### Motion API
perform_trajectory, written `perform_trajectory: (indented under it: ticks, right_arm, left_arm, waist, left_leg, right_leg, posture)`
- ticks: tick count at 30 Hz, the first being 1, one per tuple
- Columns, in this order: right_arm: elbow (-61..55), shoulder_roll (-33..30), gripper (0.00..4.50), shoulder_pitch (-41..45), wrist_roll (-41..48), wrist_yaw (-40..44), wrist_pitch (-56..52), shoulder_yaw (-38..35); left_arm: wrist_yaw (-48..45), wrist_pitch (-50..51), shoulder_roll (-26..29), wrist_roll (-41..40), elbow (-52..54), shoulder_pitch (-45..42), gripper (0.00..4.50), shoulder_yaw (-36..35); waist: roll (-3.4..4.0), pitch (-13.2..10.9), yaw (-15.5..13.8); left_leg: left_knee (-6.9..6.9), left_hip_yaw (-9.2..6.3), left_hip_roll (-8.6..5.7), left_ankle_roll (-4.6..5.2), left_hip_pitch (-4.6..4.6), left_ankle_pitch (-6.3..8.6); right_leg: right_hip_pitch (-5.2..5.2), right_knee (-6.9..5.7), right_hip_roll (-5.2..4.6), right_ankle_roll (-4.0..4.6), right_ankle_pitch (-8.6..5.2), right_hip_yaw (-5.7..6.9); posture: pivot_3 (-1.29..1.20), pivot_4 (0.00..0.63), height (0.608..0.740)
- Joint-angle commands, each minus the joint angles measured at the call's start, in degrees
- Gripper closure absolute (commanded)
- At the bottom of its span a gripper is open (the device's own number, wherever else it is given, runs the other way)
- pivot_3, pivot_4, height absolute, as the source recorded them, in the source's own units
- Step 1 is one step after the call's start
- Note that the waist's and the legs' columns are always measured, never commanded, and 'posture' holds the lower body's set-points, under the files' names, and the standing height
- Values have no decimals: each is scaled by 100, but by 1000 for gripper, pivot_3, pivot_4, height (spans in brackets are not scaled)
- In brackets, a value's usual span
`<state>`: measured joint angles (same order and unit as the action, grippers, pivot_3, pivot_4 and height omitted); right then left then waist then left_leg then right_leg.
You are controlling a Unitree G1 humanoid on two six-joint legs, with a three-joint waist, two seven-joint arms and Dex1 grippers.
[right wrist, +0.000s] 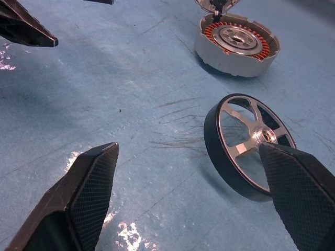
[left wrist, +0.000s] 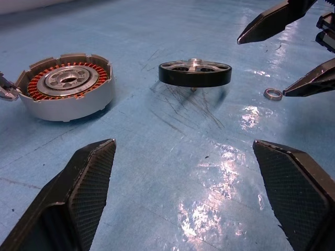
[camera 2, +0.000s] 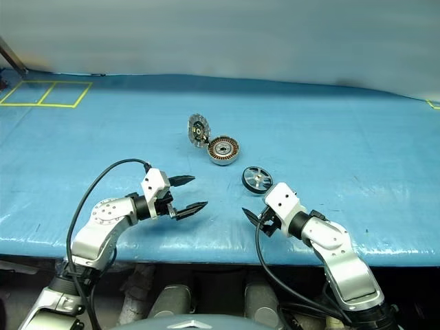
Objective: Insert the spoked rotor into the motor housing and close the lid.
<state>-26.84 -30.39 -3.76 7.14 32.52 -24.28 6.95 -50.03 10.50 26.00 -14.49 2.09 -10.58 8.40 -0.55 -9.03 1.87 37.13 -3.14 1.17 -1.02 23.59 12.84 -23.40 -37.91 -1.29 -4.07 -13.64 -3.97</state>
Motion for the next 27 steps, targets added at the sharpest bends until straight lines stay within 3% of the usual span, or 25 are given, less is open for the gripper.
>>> perform_trajectory:
  ticks: [1, 27]
  right_arm:
    - [-94, 18, 17, -12, 18, -28, 36, -75]
    - [-89, 64, 17, 9, -36, -85, 81, -75]
  left_arm:
    - [51, -39, -35, -29, 102, -87, 13, -74]
    - [112, 161, 0, 63, 218, -199, 13, -22]
  waist:
    - [0, 0, 0]
    - [0, 0, 2]
  left_leg:
    - [0, 0, 0, 0, 0, 0]
    - [1, 0, 0, 0, -1, 0]
  right_leg:
    - [0, 0, 0, 0, 0, 0]
    - [0, -2, 0, -1, 0, 0]
  posture:
    - [0, 150, 740]
    - [0, 150, 740]
